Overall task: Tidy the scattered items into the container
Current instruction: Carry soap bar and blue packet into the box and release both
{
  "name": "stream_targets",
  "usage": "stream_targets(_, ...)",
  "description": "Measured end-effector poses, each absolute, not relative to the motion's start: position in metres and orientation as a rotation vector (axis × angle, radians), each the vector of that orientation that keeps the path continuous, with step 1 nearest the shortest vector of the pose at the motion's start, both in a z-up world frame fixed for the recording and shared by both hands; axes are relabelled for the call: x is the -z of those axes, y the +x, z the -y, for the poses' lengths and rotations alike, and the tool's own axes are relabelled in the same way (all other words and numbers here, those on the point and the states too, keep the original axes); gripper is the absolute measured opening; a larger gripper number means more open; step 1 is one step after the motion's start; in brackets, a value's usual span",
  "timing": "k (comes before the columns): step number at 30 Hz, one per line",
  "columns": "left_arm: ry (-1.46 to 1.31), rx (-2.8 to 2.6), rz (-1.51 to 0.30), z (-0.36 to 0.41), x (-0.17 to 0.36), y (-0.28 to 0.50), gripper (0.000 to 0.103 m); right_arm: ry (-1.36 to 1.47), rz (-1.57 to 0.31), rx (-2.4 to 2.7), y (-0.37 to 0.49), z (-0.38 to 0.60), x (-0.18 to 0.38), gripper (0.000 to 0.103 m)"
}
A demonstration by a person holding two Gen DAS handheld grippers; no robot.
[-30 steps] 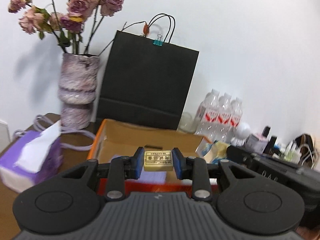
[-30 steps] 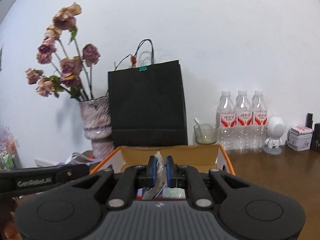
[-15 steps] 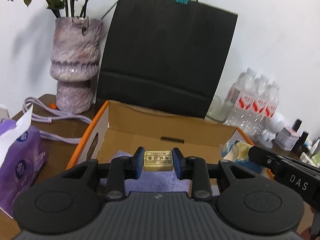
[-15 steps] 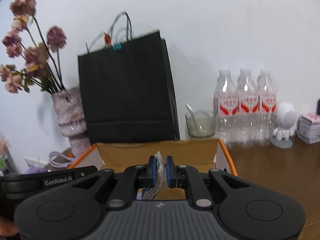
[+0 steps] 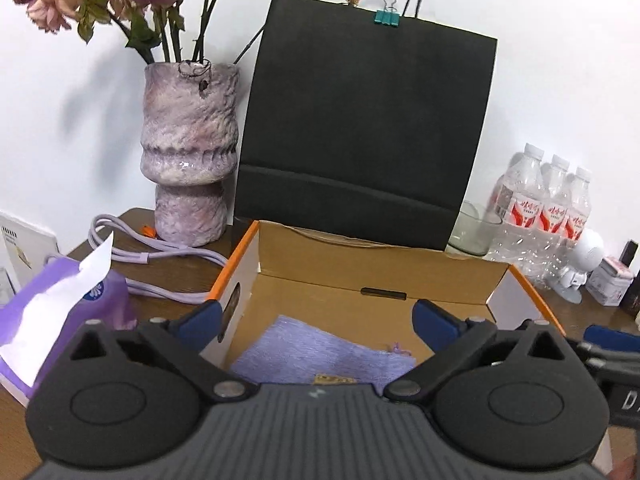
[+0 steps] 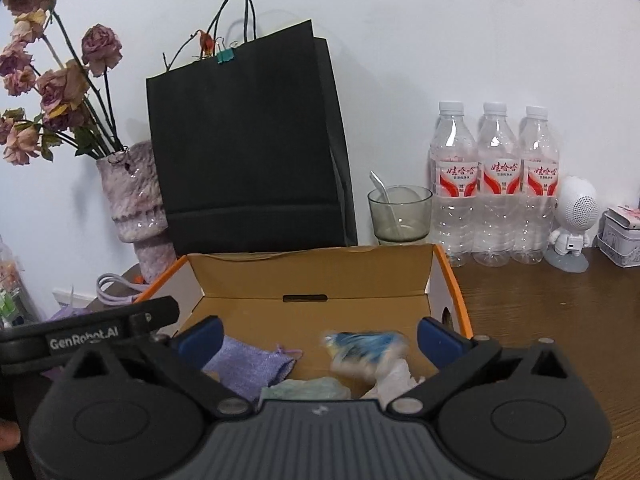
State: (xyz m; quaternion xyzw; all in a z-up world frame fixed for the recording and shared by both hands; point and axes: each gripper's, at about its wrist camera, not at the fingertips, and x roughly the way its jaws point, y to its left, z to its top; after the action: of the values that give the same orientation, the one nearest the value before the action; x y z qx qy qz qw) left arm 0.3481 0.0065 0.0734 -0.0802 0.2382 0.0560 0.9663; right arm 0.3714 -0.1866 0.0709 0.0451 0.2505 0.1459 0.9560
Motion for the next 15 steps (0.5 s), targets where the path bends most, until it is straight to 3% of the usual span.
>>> stream_targets(15, -0.141, -0.092, -0.483, 0.0019, -0.0721, 0.3455, 0.103, 0.091, -0.505, -0.281, 0.3691, 0.1904, -0.0744, 0.103)
